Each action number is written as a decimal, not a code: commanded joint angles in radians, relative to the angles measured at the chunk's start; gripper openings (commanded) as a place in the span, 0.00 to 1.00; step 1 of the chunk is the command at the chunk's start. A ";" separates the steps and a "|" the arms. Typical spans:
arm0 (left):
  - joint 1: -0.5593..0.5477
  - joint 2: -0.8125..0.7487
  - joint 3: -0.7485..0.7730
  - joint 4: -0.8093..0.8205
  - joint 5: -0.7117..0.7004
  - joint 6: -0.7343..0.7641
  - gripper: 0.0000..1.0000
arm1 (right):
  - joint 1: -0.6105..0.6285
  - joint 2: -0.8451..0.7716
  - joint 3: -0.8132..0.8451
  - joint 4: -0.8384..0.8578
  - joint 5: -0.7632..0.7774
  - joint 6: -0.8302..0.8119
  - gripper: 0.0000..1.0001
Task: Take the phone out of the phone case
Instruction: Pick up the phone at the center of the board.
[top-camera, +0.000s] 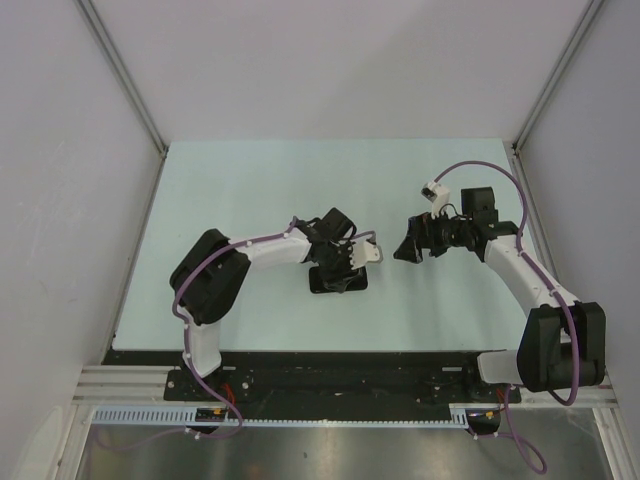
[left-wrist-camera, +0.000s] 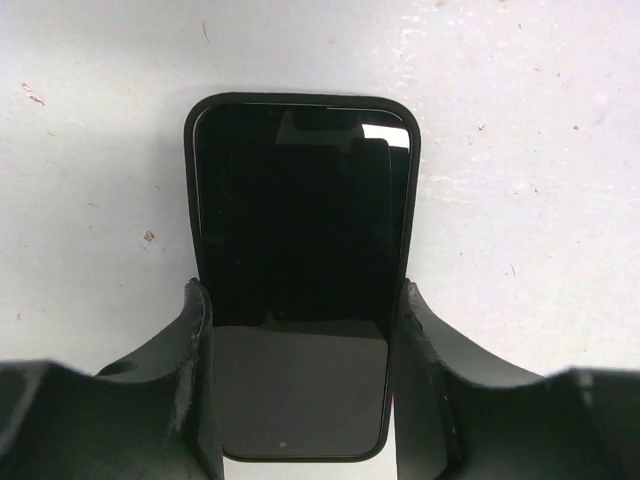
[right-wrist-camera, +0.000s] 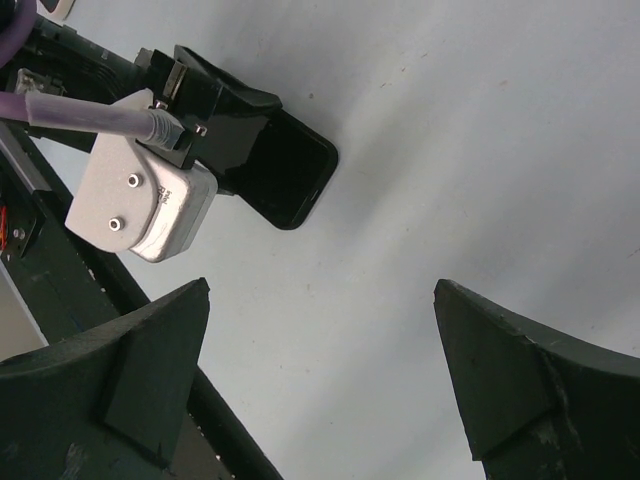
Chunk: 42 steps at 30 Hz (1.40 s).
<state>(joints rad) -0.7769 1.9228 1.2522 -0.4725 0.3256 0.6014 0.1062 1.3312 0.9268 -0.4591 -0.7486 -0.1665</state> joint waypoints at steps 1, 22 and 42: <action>-0.004 0.013 -0.022 -0.058 -0.014 0.023 0.18 | -0.005 -0.020 0.026 -0.001 -0.001 -0.018 1.00; 0.008 -0.192 -0.013 -0.005 0.046 -0.061 0.00 | -0.020 0.036 0.026 0.002 -0.051 0.013 1.00; -0.005 -0.274 -0.010 0.130 0.064 -0.170 0.00 | 0.026 0.111 0.026 -0.015 -0.261 0.035 0.99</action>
<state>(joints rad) -0.7731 1.7332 1.2308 -0.4335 0.3481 0.4870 0.1066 1.4303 0.9268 -0.4610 -0.9604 -0.1349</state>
